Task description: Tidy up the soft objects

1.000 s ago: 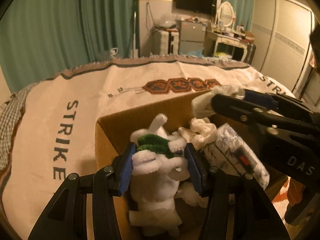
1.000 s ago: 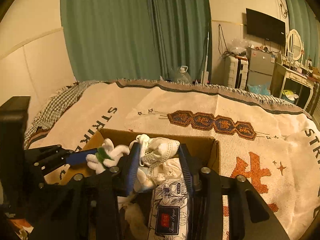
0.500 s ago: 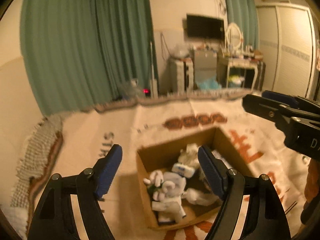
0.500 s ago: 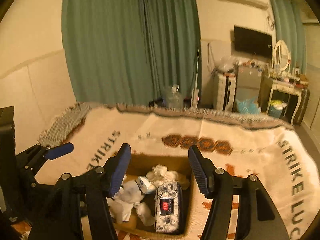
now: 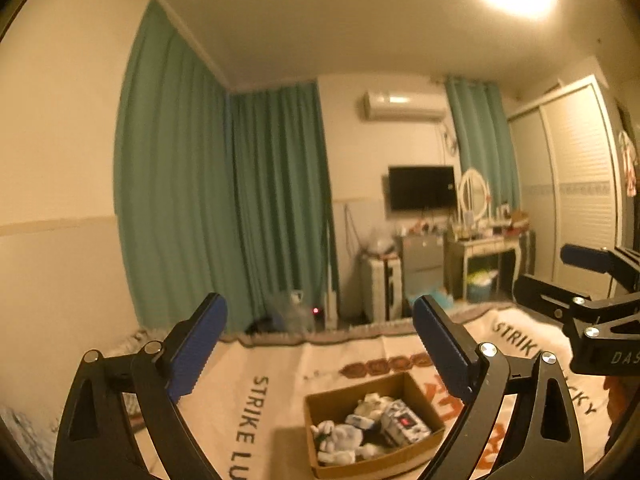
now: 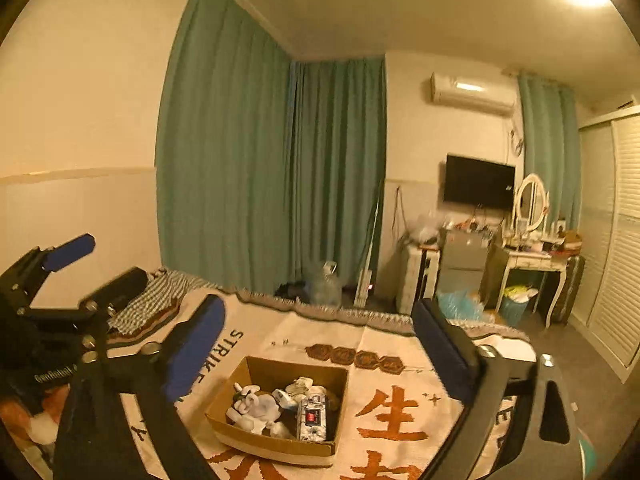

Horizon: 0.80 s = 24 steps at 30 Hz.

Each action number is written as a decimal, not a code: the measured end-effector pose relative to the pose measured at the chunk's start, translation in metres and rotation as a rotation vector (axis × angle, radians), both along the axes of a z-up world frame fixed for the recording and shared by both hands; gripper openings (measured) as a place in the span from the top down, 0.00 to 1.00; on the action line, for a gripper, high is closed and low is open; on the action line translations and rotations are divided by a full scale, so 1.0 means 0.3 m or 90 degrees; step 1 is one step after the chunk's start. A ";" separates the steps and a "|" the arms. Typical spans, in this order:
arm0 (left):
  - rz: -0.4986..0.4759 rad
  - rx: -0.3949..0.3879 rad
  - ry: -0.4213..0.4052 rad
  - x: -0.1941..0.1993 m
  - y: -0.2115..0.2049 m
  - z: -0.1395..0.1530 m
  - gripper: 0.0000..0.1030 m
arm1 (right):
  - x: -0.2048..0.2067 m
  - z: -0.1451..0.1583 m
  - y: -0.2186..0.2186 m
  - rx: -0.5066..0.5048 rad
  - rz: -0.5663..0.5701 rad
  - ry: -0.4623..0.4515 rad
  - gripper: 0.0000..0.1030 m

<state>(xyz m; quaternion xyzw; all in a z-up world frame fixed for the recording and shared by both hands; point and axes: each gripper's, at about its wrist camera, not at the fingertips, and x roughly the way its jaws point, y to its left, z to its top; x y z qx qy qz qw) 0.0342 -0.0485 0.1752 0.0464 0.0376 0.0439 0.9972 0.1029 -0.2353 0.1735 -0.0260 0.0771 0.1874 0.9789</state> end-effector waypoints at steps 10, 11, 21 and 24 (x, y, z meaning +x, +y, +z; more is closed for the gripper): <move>0.016 -0.031 0.018 -0.071 0.015 -0.142 0.07 | -0.165 -0.129 -0.105 0.059 0.001 -0.011 0.00; 0.015 -0.033 0.032 -0.063 0.013 -0.175 0.07 | -0.165 -0.170 -0.101 0.062 0.000 -0.011 0.00; 0.044 0.007 0.146 -0.006 0.003 -0.420 0.07 | -0.019 -0.475 -0.021 0.057 0.001 0.104 0.00; 0.044 -0.001 0.154 -0.001 0.013 -0.431 0.07 | -0.013 -0.496 0.001 0.043 -0.004 0.103 0.00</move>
